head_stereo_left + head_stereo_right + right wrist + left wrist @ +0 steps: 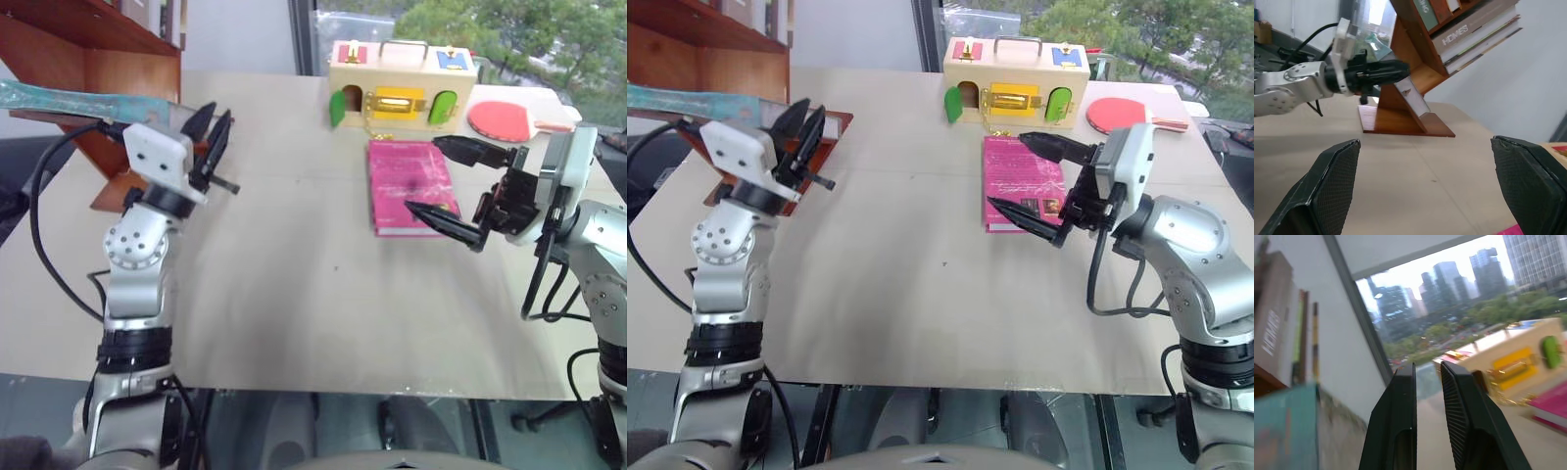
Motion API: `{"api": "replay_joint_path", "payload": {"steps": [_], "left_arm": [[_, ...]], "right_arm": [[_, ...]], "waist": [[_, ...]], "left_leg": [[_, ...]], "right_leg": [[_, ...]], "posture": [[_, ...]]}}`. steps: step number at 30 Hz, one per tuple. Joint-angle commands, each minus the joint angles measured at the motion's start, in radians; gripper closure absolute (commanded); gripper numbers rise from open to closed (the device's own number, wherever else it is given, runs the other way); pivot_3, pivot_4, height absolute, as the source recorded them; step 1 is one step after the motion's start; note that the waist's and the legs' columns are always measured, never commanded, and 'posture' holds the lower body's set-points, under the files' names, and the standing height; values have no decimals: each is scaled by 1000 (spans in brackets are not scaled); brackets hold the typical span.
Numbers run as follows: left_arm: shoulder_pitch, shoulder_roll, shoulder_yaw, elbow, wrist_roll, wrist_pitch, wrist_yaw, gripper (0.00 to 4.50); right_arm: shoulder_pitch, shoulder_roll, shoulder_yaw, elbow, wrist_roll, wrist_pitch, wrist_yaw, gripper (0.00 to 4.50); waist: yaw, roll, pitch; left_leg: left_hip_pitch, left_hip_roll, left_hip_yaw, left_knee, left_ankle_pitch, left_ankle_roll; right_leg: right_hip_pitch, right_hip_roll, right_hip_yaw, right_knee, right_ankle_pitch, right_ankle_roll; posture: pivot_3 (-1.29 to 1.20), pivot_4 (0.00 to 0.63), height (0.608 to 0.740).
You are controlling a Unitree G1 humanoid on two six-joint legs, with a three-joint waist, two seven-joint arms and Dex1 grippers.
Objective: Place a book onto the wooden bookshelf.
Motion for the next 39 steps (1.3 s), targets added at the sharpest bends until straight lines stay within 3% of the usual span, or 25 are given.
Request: {"api": "replay_joint_path", "payload": {"steps": [1,5,15,23,27,28,31,36,37,39], "left_arm": [[-33,-1,57,58,64,-6,122,3613],[-1,5,96,42,39,13,142,3613],[148,-47,-1,-111,-64,39,-35,3613],[244,-36,7,-138,-95,88,-111,3613],[313,5,17,-174,-155,140,-208,3613],[358,20,31,-211,-228,170,-274,3613],[474,60,86,-279,-356,211,-392,2786],[685,149,203,-331,-430,297,-485,329],[722,169,228,-339,-456,326,-510,37],[773,194,258,-352,-480,351,-551,37]], "right_arm": [[-2,-4,-28,-57,21,11,-29,0],[11,13,-15,-74,21,9,-48,0],[-19,60,4,-93,59,5,-50,0],[-43,78,18,-102,93,15,-57,0],[16,25,18,-84,69,68,-56,0],[58,-8,11,-76,40,76,-47,0],[185,-79,-37,-64,-12,67,-31,0],[444,-163,-191,-36,-58,124,-53,0],[507,-178,-218,-36,-82,111,-38,0],[577,-191,-257,-29,-110,83,-27,0]], "waist": [[-7,0,0],[-10,1,0],[-4,0,0],[-4,0,0],[-4,0,0],[-4,-1,-1],[-4,-1,-1],[-7,-1,-1],[-6,-1,-1],[-6,-1,-1]], "left_leg": [[0,0,0,0,0,0],[1,0,1,-2,0,0],[1,0,1,-3,0,0],[1,0,1,-4,0,0],[1,0,1,-4,0,0],[1,0,1,-4,0,0],[0,-1,2,-7,0,0],[2,-1,2,-11,0,0],[2,-1,2,-11,0,0],[2,0,2,-12,0,0]], "right_leg": [[0,0,1,0,0,0],[0,0,1,-1,0,0],[0,-1,1,-2,0,0],[0,-1,1,-2,0,0],[0,-1,0,-2,0,0],[0,-1,0,-3,0,0],[0,-3,1,-6,0,0],[0,-2,1,-8,-1,-1],[0,-3,1,-9,-1,-1],[0,-3,0,-11,-1,-1]], "posture": [[0,150,740],[0,150,740],[0,150,740],[0,150,740],[0,150,740],[0,150,740],[0,150,740],[0,150,740],[0,150,740],[0,150,740]]}}
